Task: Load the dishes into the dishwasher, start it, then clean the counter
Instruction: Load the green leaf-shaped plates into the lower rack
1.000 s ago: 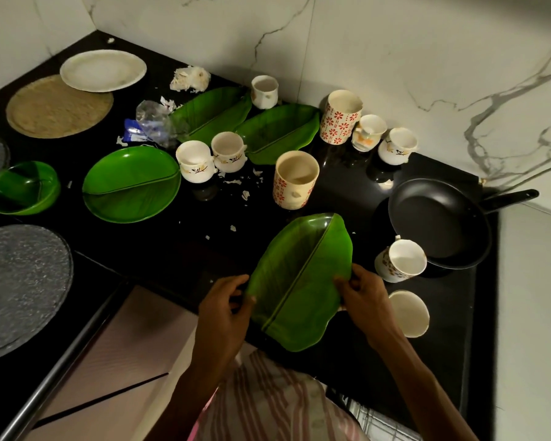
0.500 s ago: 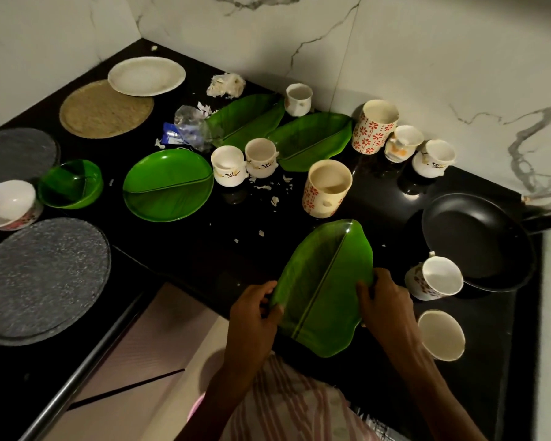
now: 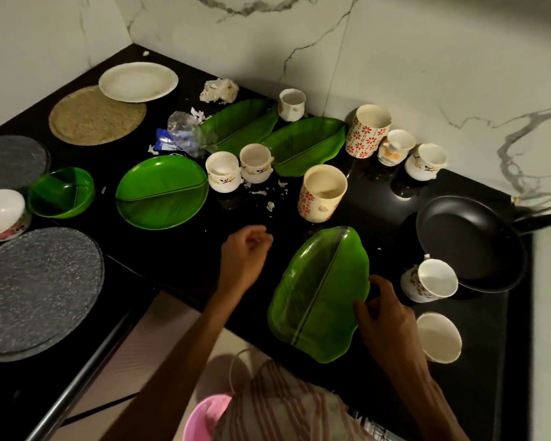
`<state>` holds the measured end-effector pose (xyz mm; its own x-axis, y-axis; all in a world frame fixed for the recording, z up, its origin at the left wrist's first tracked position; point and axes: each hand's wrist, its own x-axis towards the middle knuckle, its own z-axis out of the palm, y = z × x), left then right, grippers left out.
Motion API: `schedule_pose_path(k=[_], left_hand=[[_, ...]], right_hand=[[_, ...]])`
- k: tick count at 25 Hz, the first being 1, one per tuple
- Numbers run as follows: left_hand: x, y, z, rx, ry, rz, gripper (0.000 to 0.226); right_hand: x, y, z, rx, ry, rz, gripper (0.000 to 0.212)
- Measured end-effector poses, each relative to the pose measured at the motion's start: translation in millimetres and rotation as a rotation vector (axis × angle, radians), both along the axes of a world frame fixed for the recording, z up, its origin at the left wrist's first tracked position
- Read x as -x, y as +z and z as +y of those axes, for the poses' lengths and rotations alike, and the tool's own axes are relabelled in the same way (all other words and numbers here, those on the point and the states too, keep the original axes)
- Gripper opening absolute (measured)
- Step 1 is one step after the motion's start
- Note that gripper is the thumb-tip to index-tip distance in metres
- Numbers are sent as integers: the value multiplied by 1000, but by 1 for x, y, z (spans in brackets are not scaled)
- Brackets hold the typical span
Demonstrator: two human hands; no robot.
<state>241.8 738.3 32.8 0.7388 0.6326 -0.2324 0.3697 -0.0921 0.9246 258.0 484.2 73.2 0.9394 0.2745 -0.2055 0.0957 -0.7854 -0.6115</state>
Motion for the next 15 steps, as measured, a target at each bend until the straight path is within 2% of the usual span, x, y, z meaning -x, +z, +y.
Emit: schedule_pose_path(k=[1, 3, 5, 7, 8, 10, 11, 15], left_hand=[[-24, 1, 15, 48, 20, 26, 4], [-76, -4, 37, 179, 34, 53, 16], [-121, -7, 43, 378, 80, 35, 17], [-156, -11, 41, 566, 188, 5, 4], [-167, -12, 39, 628, 221, -16, 13], [-179, -14, 35, 707, 232, -67, 31], [-182, -12, 32, 743, 234, -100, 34], [-190, -4, 31, 778, 263, -149, 28]], right_hand=[[6, 2, -2, -46, -7, 11, 44], [18, 6, -6, -141, -38, 63, 41], [26, 9, -10, -239, -96, 121, 33], [32, 11, -15, -315, -166, 153, 27], [35, 11, -17, -343, -203, 163, 26], [38, 8, -22, -380, -271, 179, 25], [39, 7, -24, -393, -292, 185, 24], [43, 4, -31, -440, -336, 192, 23]])
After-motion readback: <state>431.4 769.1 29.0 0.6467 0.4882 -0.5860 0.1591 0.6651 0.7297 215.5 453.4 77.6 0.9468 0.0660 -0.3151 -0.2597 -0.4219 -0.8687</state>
